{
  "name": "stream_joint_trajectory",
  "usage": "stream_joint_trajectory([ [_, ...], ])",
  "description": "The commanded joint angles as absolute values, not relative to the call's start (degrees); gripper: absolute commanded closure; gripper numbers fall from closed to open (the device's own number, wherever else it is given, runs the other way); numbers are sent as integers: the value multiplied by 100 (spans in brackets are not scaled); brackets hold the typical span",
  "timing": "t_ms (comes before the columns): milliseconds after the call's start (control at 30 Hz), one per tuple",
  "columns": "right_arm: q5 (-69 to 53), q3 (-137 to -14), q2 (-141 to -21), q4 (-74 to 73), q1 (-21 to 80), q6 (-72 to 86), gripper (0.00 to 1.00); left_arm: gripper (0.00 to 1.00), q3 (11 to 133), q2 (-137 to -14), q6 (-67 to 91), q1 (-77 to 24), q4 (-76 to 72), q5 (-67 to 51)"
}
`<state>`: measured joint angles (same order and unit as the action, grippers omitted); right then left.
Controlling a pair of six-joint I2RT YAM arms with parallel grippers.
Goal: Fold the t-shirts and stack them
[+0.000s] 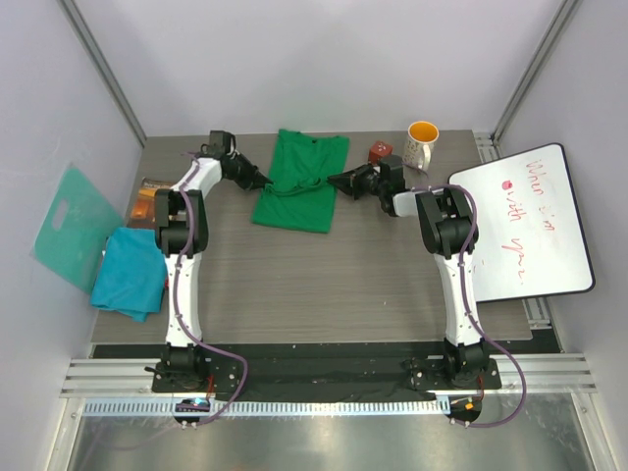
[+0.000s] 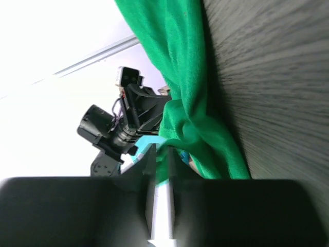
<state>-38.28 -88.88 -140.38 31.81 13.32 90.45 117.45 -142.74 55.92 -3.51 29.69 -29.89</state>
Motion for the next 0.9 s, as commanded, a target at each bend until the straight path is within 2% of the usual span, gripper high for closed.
stream_joint_trajectory([
  [0,-3718,-8701,-13851,3656,1283,9571,96,100,11637,-13975,5818,-237,2471,-3172],
  [33,-3744,-8701,-13843,3656,1292,9563,99,100,11602,-13975,5923,-237,2383,-3208],
  [700,-3489,-7963,-13887,4649,1292,10389,98,99,10863,-13782,7436,-229,1608,-3515],
  [733,-3541,-7963,-13869,4649,1283,10371,86,95,10837,-13746,7409,-229,1617,-3507],
  [767,-3568,-7945,-13860,4649,1283,10345,79,87,10785,-13694,7392,-220,1635,-3455],
  [833,-3586,-7840,-13773,4719,1275,10310,70,78,10523,-13432,7357,-185,1539,-3314],
  [867,-3586,-7709,-13738,4815,1274,10292,68,68,10416,-13308,7339,-167,1495,-3096],
])
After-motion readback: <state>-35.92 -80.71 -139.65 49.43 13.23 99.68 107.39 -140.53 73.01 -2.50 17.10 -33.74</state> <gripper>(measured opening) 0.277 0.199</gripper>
